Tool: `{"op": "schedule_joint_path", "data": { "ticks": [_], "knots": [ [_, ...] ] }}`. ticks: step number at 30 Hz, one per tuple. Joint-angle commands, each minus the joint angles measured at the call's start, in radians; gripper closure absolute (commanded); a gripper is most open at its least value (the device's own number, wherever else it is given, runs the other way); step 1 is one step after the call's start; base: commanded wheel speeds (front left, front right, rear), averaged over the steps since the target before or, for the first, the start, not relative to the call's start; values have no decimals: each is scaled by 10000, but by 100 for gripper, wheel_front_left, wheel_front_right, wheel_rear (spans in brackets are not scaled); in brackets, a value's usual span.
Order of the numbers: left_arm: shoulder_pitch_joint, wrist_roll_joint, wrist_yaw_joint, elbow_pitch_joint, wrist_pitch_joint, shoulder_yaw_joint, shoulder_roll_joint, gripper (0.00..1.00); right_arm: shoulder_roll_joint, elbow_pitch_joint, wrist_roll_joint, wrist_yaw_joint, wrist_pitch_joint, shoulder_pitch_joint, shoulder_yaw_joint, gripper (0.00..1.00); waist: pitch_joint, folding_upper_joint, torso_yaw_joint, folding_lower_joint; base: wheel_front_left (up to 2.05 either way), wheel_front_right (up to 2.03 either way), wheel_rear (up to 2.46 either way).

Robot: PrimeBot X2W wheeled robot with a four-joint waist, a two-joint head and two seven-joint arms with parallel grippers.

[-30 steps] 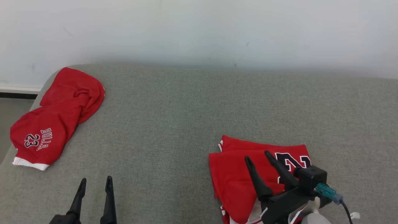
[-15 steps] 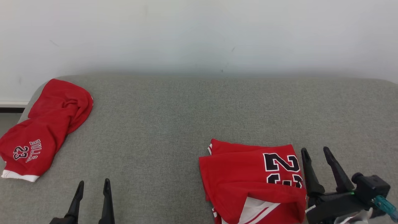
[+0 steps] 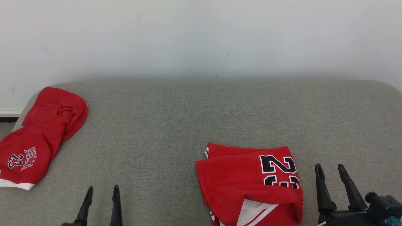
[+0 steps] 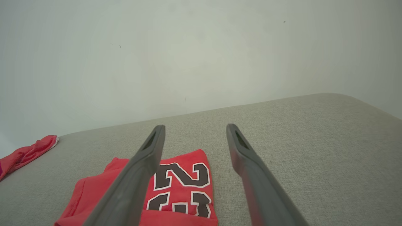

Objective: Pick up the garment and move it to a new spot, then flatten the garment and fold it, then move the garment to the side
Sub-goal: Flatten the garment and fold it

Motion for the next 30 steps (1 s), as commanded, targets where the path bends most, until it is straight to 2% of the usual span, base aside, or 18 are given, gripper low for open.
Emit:
{"op": "schedule_joint_path", "data": {
  "ticks": [1,4,13,18,23,30],
  "knots": [
    [145,10,-47,51,-35,-150,-19,0,38,-34,-53,-29,-56,93,-43,0,-7,0,14,0,0,0,0],
    [176,-185,-73,299,-35,-862,-19,0,106,-8,-126,-29,-21,161,-26,0,-10,0,41,0,0,0,0],
    [-204,-909,-49,1389,-35,-4466,73,0,147,22,-202,-29,5,5,97,0,115,0,-102,0,0,0,0],
    [-619,-1499,-51,2059,-33,-5911,193,0,141,20,-171,-29,-10,-124,148,0,337,0,-360,0,0,0,0],
    [-1071,-1987,-51,2578,-35,-6673,240,0,140,39,-182,-29,-43,-243,140,0,586,0,-683,0,0,0,0],
    [-1641,-2581,-52,3149,-35,-7109,243,0,183,59,-194,-29,-89,-410,147,0,872,0,-1028,0,0,0,0]
  ]
}}
